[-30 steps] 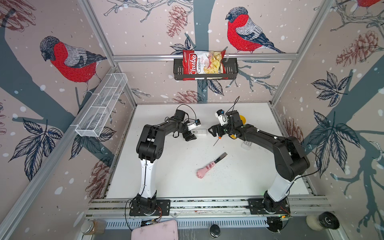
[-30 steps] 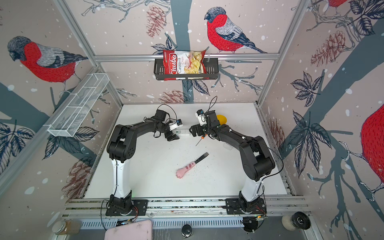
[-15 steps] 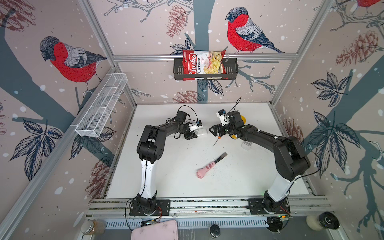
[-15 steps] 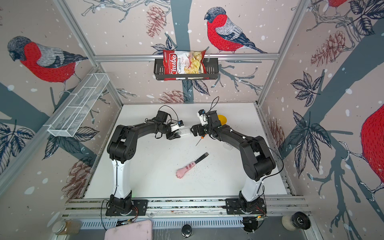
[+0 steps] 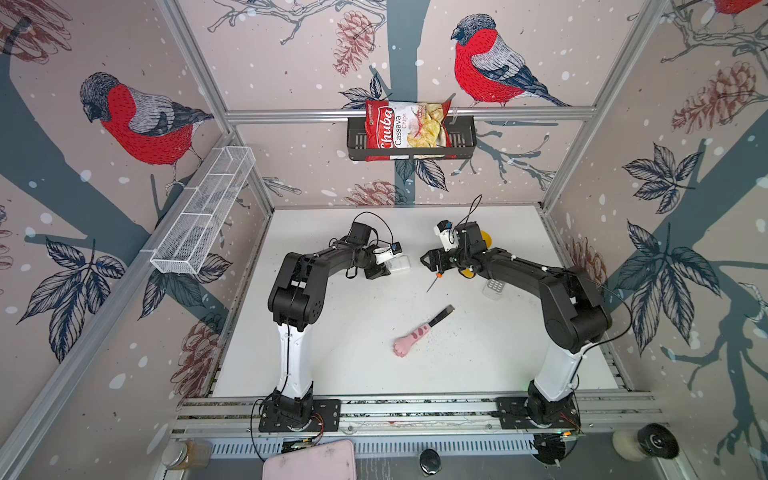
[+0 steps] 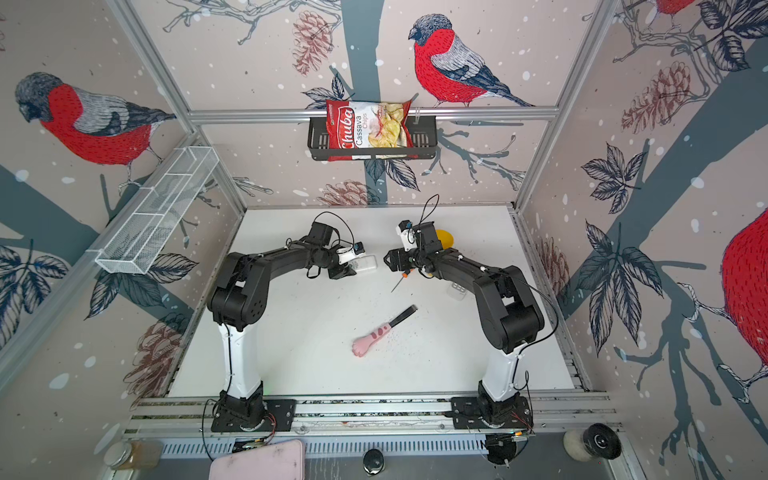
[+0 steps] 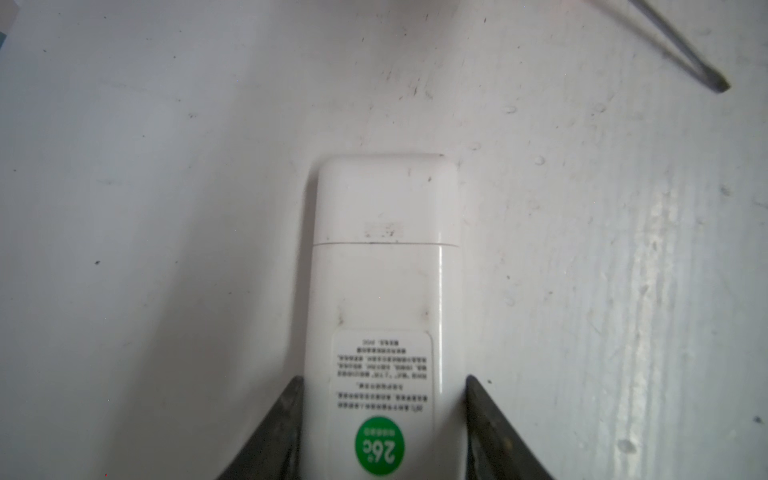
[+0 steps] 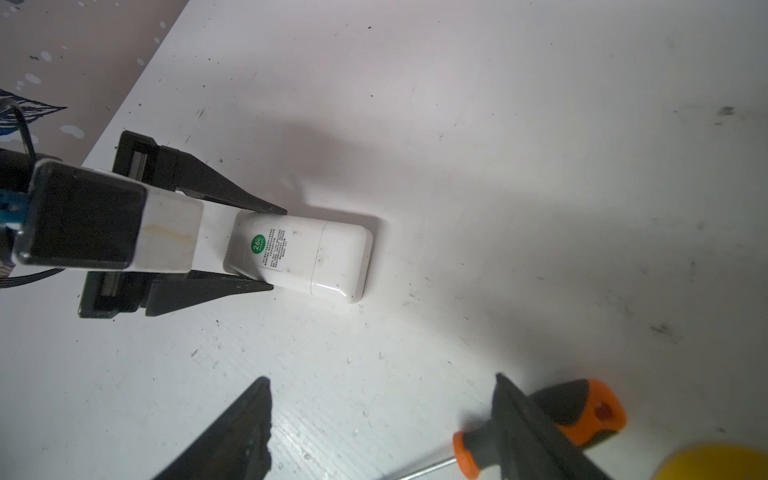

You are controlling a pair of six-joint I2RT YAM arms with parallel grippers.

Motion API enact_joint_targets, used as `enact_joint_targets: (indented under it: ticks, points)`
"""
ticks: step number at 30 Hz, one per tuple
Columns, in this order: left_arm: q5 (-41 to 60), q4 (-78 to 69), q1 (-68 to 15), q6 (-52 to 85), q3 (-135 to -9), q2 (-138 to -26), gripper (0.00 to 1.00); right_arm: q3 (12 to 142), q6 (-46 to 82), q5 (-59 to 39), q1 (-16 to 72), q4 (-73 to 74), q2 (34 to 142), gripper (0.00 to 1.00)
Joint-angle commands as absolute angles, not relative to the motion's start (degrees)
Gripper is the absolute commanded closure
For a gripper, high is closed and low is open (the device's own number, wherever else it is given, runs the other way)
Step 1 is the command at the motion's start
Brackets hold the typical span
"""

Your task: Unload the batteries from the remote control

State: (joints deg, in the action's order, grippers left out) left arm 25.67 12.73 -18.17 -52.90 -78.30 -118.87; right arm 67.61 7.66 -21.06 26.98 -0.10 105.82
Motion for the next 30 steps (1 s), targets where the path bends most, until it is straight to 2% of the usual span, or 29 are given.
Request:
enact_joint_targets:
  ticks: [1, 10, 15, 25, 30]
  points:
    - [26.14, 12.19, -18.14, -52.63, -77.50, -116.86, 0.62, 69.13, 8.83, -25.16, 27.15, 0.97, 107.03, 0.21]
    - [26.90, 9.98, -18.50, -51.58, -72.79, -110.35, 0.64, 77.37, 9.05, -32.91, 27.73, -2.68, 113.19, 0.21]
    - [27.19, 9.01, -19.07, -51.68, -71.20, -107.64, 0.65, 83.73, 7.53, -32.88, 29.49, -8.58, 117.84, 0.26]
    - [27.49, 8.70, -19.07, -51.56, -71.16, -105.38, 0.65, 84.64, 8.52, -34.01, 30.63, -7.89, 118.74, 0.30]
    - [28.21, 9.71, -19.16, -51.81, -72.55, -105.51, 0.65, 86.21, 8.51, -34.01, 31.01, -8.73, 119.77, 0.36]
